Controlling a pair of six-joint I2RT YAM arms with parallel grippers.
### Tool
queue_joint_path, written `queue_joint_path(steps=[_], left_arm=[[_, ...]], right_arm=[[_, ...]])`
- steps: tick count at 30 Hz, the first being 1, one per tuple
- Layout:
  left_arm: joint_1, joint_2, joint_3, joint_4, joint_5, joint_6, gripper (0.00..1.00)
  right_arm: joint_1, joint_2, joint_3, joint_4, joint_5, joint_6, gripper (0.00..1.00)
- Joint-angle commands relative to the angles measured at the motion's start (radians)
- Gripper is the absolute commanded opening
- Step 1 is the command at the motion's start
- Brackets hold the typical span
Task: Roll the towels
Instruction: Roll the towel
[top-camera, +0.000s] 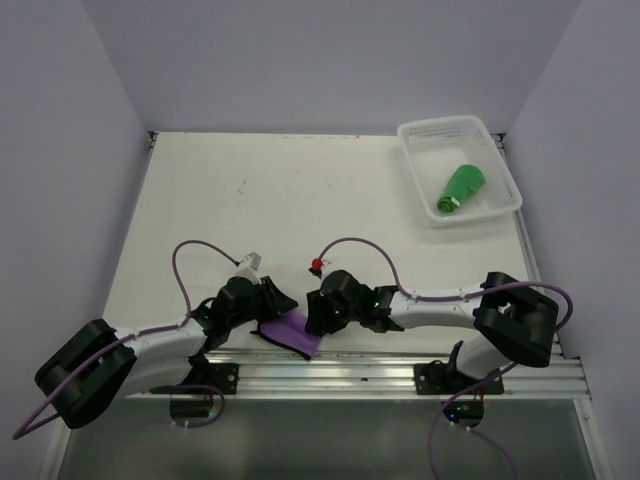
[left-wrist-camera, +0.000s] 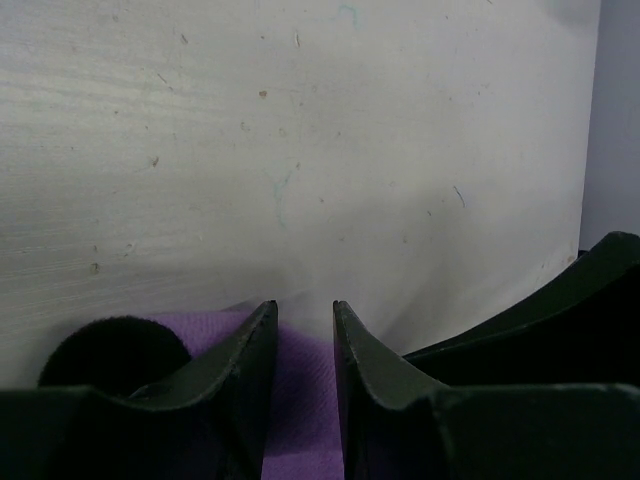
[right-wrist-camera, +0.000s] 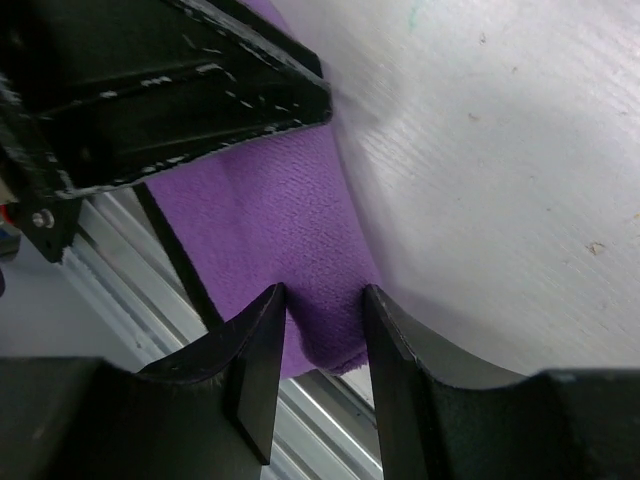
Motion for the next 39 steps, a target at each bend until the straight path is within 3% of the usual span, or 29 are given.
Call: queue_joint_path(steps=[1,8,14,18,21,22,25,29,34,39], left_arm=[[-0.005,0.006,-0.044,-0.098,-0.047,0.016,0.33],[-0.003,0.015,-0.039,-0.093,-0.049,0.022,0.33],[-0.003,0.030,-0.025,-0.092,-0.051,0.028,0.33],[-0.003,0.038,-0.007,-0.102,-0.051,0.038,0.33],[-0.002,0.046,0.021,-0.119,-0.051,0.051,0.34],[-0.002,0.050,0.039,-0.137,-0.051,0.061,0.34],[0.001,0.055,0.074,-0.162,-0.051,0.080,0.34],[0.026,0.064,0.136,-0.199,-0.052,0.113,0.35],[0.073,0.121,0.276,-0.277,-0.041,0.174,0.36],[0.093,0.185,0.409,-0.329,-0.018,0.212,0.36]], right_arm=[[-0.001,0.023,-0.038,0.036,-0.029,0.020,0.42],[-0.003,0.065,-0.082,0.042,-0.012,-0.013,0.43],[0.020,0.043,-0.062,-0.022,0.043,-0.147,0.47],[0.049,0.046,-0.053,-0.059,0.064,-0.184,0.44],[0.082,0.050,-0.044,-0.044,0.049,-0.205,0.27],[0.089,0.050,-0.035,-0.050,0.049,-0.210,0.14],[0.140,0.050,0.010,-0.108,0.115,-0.239,0.00],[0.200,0.037,0.027,-0.140,0.279,-0.239,0.00],[0.250,0.033,0.054,-0.188,0.646,-0.143,0.00],[0.253,0.105,0.152,-0.284,0.845,-0.084,0.00]])
